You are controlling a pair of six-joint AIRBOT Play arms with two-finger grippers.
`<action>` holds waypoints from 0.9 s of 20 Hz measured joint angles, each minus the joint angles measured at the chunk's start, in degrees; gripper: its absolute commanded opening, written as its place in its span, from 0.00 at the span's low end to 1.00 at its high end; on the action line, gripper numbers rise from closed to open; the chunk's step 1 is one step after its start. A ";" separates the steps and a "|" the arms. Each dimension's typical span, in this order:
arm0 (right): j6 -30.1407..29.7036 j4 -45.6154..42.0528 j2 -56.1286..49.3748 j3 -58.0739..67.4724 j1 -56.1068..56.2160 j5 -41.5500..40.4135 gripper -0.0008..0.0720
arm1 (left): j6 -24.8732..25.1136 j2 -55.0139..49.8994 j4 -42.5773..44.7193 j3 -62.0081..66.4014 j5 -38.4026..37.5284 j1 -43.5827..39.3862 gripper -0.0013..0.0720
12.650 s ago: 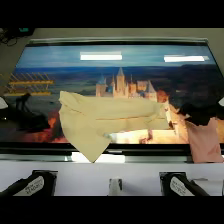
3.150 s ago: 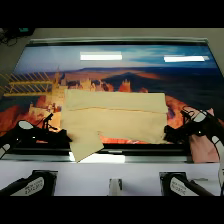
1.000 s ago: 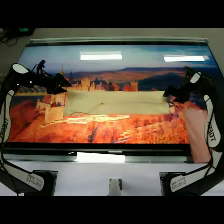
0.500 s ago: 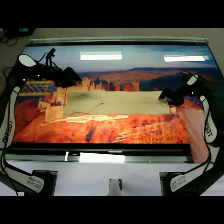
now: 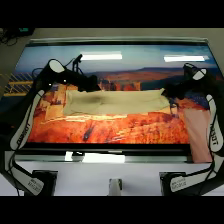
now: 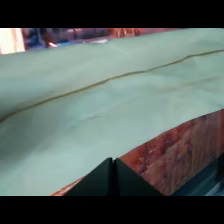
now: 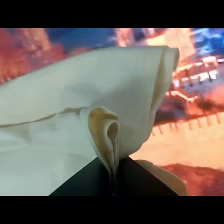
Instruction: Fold the shirts.
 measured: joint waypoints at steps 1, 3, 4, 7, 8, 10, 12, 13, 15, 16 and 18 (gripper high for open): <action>-0.24 0.90 2.29 0.00 0.00 1.07 0.04 | -0.72 -1.42 -0.96 -0.02 1.22 -2.29 0.06; -0.50 2.38 6.69 0.00 0.00 3.56 0.04 | -1.44 -3.98 -4.35 -0.04 4.00 -6.45 0.06; -0.66 3.02 9.01 0.00 0.00 5.31 0.04 | -1.75 -5.18 -6.56 -0.02 5.70 -8.46 0.06; -0.87 3.96 15.58 0.00 0.00 10.75 0.04 | -2.21 -7.72 -11.74 -0.02 11.28 -12.94 0.06; -0.87 4.02 17.57 0.00 0.00 12.46 0.04 | -2.25 -8.52 -13.03 -0.02 12.74 -14.12 0.06; -0.61 4.35 21.75 0.00 0.00 15.34 0.04 | -2.45 -10.10 -15.72 -0.02 14.82 -16.11 0.06; 0.24 4.50 25.94 0.00 0.00 18.01 0.05 | -2.47 -11.58 -18.23 -0.04 16.31 -17.73 0.06; 0.76 4.59 28.06 0.00 0.00 19.43 0.05 | -2.47 -12.20 -19.56 -0.02 17.40 -18.34 0.06; 1.77 4.63 31.69 0.00 -0.02 22.08 0.05 | -2.51 -13.35 -23.58 -0.04 20.11 -19.96 0.06; 2.23 4.61 33.18 0.00 0.00 23.10 0.05 | -2.49 -13.68 -25.75 -0.04 21.07 -20.85 0.06; 2.80 4.48 35.01 0.00 0.00 24.48 0.05 | -2.08 -14.08 -28.98 0.00 22.71 -22.29 0.06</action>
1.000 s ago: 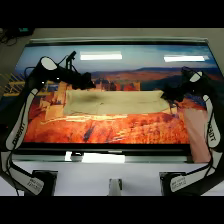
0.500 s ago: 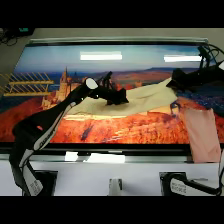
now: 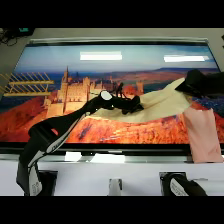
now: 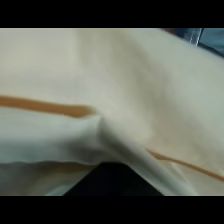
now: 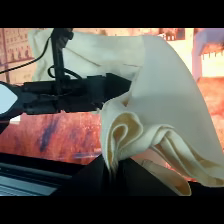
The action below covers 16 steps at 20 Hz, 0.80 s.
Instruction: Fold the shirts.
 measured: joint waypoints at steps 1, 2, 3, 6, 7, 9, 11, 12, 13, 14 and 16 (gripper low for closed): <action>0.39 -0.28 0.37 0.00 0.00 0.33 0.05 | 1.20 0.04 -0.92 0.00 0.22 -0.22 0.06; 0.87 -0.46 0.50 0.00 -0.02 0.26 0.05 | 2.75 0.42 -1.33 0.00 -0.07 -0.22 0.06; 1.03 -0.48 0.37 0.00 -0.04 0.11 0.05 | 4.22 1.11 -1.03 0.02 -1.20 -0.11 0.06; 1.44 0.79 -1.66 0.00 0.00 -1.55 0.05 | 7.02 6.12 7.30 0.02 -8.46 1.33 0.06; 1.57 2.10 -2.73 0.00 0.20 -2.49 0.05 | 7.54 8.76 11.87 0.04 -9.90 2.40 0.06; 1.75 4.68 -5.07 0.00 2.01 -4.76 0.05 | 8.17 14.84 21.46 0.04 -13.92 5.27 0.06; 1.95 6.19 -7.76 0.00 5.79 -8.61 0.05 | 8.46 21.51 29.11 0.07 -16.37 9.35 0.06; 2.45 6.97 -9.40 0.00 8.35 -11.13 0.05 | 8.41 24.68 31.82 0.07 -17.00 11.76 0.06; 2.80 7.80 -11.06 0.00 10.88 -13.75 0.05 | 8.02 28.06 34.18 0.07 -17.88 14.36 0.06; 2.89 8.90 -13.03 0.00 13.77 -16.65 0.05 | 7.82 31.17 35.34 0.07 -18.32 16.70 0.06; 3.30 11.67 -17.27 0.00 19.19 -22.69 0.05 | 7.39 37.11 37.40 0.09 -19.32 21.35 0.06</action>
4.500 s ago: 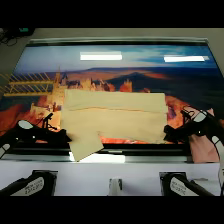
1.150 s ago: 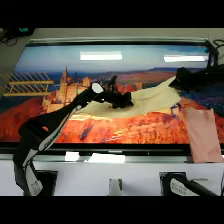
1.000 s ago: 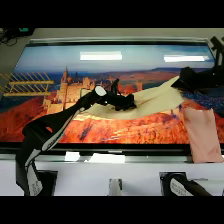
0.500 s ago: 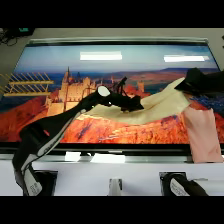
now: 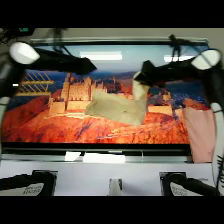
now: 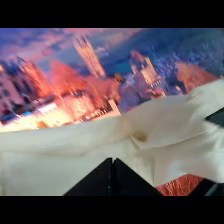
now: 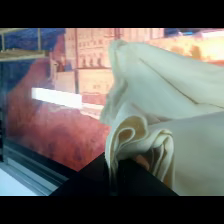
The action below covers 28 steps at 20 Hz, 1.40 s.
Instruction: Fold the shirts.
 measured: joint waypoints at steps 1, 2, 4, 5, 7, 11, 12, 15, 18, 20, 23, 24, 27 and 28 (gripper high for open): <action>0.07 1.75 -2.14 0.00 2.43 -2.93 0.05 | -0.07 2.73 0.96 -0.02 -0.61 2.25 0.06; 0.20 3.96 -4.61 0.00 4.96 -5.90 0.05 | -0.28 5.14 1.49 0.00 -1.33 3.98 0.06; 0.44 7.28 -9.09 0.00 9.09 -10.99 0.06 | -0.28 9.46 1.88 0.02 -3.28 6.60 0.06; 0.55 8.57 -11.56 0.00 11.10 -13.42 0.23 | -0.31 11.28 2.21 0.00 -4.35 7.58 0.06; 1.75 10.47 -15.67 0.00 13.84 -16.35 0.84 | -0.44 14.16 2.60 0.00 -6.10 8.50 0.06; 3.56 12.70 -19.91 -0.04 15.41 -17.97 0.87 | -0.46 17.09 2.99 -0.09 -8.07 9.25 0.06; 3.63 12.41 -19.85 -0.04 14.67 -17.40 0.87 | -0.46 17.40 2.93 -0.09 -8.35 9.27 0.06; 3.98 6.58 -17.31 0.00 9.18 -13.33 0.86 | -0.44 17.92 3.58 -0.15 -8.72 9.35 0.06; 4.70 -5.35 -14.53 -0.11 0.94 -3.80 0.85 | -0.39 18.14 4.28 -0.15 -8.92 9.42 0.06; 5.68 -13.57 -13.68 -1.75 -4.11 4.17 0.83 | -0.33 18.18 4.63 -0.15 -8.94 9.42 0.06; 5.05 -16.50 -13.07 -7.61 -8.17 9.51 0.83 | -0.24 18.23 4.87 -0.15 -8.98 9.44 0.06; 4.46 -15.98 -13.00 -9.70 -8.55 9.40 0.83 | -0.24 18.21 4.92 -0.15 -9.01 9.44 0.06; 2.54 -13.40 -13.14 -14.80 -8.63 5.64 0.83 | -0.24 18.16 5.05 -0.15 -9.14 9.42 0.06; 1.95 -12.55 -13.49 -15.67 -8.61 4.33 0.83 | -0.24 18.16 5.07 -0.15 -9.31 9.42 0.06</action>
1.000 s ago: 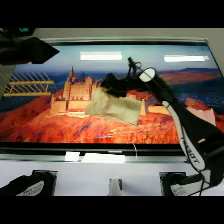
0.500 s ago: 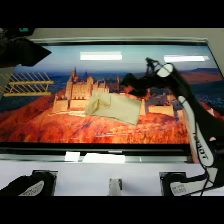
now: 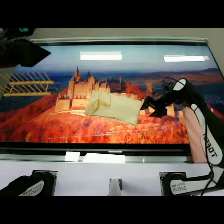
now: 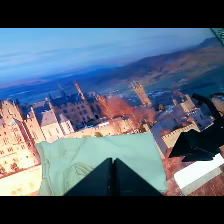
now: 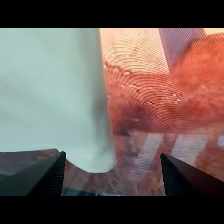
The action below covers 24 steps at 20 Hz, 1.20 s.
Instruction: Fold the shirts.
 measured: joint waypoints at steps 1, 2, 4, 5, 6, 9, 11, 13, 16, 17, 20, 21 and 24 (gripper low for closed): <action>-0.66 1.18 -0.57 -0.72 0.04 -1.46 0.83 | 0.00 0.00 0.00 0.00 -0.15 0.00 0.06; -1.29 2.75 -1.20 -1.18 0.11 -2.40 0.82 | 0.00 -0.02 0.00 0.00 -0.35 0.00 0.06; -2.82 6.05 -2.75 -1.81 0.22 -3.72 0.76 | 0.00 0.00 -0.02 0.00 -0.57 0.00 0.06; -3.78 7.76 -3.54 -1.99 0.22 -4.28 0.75 | 0.00 -0.02 0.00 0.00 -0.70 0.00 0.06; -4.61 9.40 -4.31 -2.12 0.22 -4.63 0.75 | 0.00 0.00 0.00 0.00 -0.72 0.00 0.06; -6.01 12.22 -5.75 -2.36 0.22 -5.86 0.75 | 0.00 0.00 0.00 0.00 -0.92 0.00 0.06; -6.45 13.57 -6.19 -2.40 0.20 -6.56 0.74 | 0.00 0.00 0.00 0.00 -0.94 0.00 0.06; -6.71 14.38 -6.51 -2.43 0.20 -7.37 0.72 | 0.00 -0.04 -0.02 0.00 -0.96 0.00 0.06; -7.08 14.78 -7.10 -2.45 0.50 -8.22 0.28 | 0.00 -0.15 -0.02 0.00 -0.98 0.00 0.06; -7.67 14.47 -7.28 -2.49 0.94 -8.76 0.05 | 0.00 -0.17 -0.02 0.00 -0.98 0.00 0.06; -9.64 15.04 -7.37 -1.53 1.36 -7.32 0.04 | 0.00 -0.24 -0.02 0.00 -0.98 0.00 0.06; -10.16 14.99 -7.15 -0.48 1.18 -5.97 0.04 | 0.00 -0.35 -0.02 0.00 -0.98 0.00 0.06; -10.71 14.88 -5.49 5.55 -1.25 -1.68 0.04 | 0.20 -0.85 -0.02 0.00 -0.98 0.00 0.06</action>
